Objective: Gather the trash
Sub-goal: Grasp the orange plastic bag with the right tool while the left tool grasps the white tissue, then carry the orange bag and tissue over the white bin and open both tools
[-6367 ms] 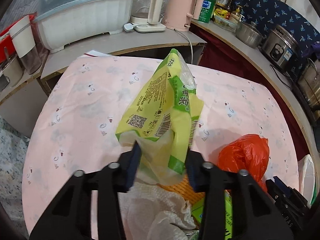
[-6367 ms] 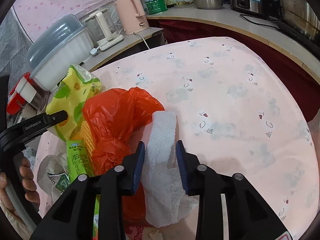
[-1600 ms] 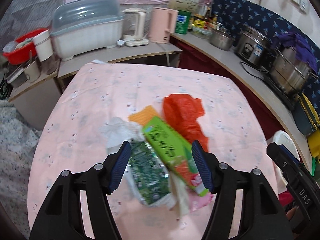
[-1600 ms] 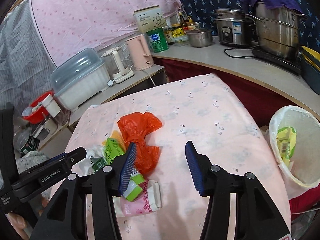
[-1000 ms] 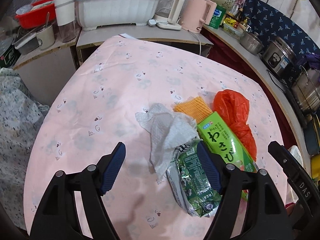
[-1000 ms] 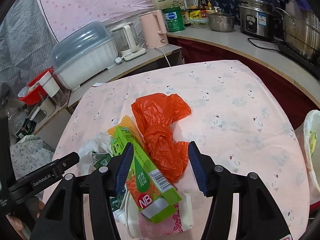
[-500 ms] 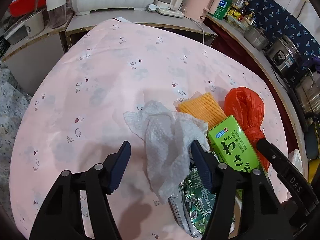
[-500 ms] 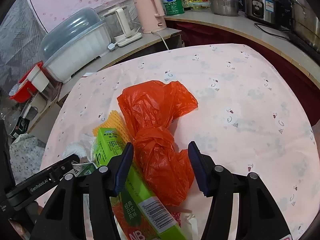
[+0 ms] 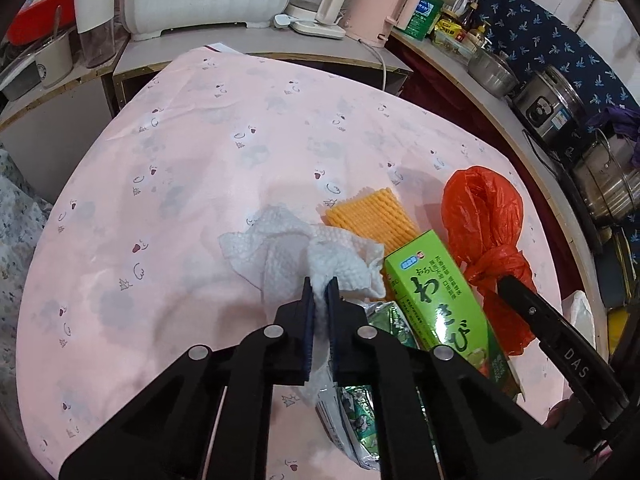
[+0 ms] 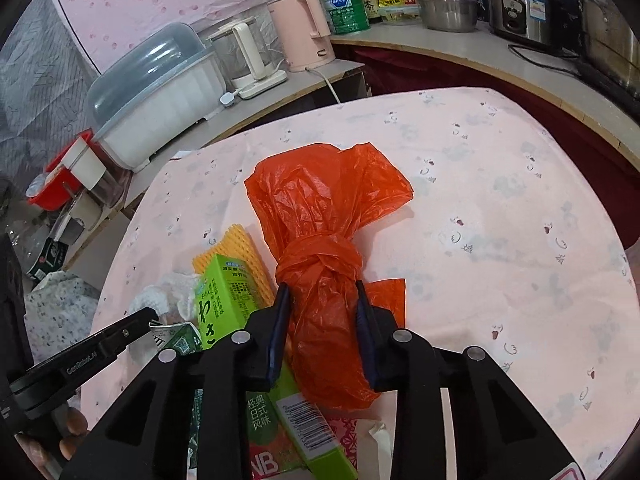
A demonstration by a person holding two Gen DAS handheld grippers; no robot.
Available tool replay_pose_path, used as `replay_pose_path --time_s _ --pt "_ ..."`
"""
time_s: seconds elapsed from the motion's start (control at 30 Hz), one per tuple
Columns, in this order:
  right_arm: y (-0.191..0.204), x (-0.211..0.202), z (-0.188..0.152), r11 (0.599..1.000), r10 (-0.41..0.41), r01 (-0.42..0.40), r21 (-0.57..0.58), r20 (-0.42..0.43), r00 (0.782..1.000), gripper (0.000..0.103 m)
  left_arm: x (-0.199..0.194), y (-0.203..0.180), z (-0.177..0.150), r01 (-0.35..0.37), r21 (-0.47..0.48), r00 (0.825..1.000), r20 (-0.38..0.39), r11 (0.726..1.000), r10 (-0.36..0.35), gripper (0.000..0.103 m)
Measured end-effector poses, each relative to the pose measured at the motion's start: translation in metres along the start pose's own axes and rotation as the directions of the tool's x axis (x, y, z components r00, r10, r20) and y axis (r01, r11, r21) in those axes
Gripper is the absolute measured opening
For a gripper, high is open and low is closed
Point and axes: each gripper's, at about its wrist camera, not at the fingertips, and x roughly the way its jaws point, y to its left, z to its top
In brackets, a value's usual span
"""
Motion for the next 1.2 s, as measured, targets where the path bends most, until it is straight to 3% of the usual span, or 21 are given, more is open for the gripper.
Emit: replay_pose_path --time_s 0.33,0.67,0.97,1.2 --pt "-0.016 -0.07 0.015 1.0 0.013 -0.017 0.025 0.147 0.989 0.028 -0.053 -0.033 0.011 0.03 0.051 0.994 0.107 0.998 -0.035 0.004" --pt "-0.054 -0.13 0.008 0.997 -0.018 -0.002 0.083 0.241 0.97 0.029 -0.092 -0.102 -0.001 0.079 0.166 0.982 0.158 0.983 -0.106 0.004" --pt "-0.111 -0.181 -0.01 0.985 -0.076 0.025 0.169 0.306 0.949 0.029 -0.112 -0.182 -0.027 0.132 0.303 0.97 0.156 0.944 -0.185 0.004" --pt "-0.164 -0.21 -0.029 0.964 -0.138 0.05 0.26 0.331 0.934 0.029 -0.109 -0.249 -0.057 0.164 0.418 0.966 0.115 0.894 -0.231 0.004"
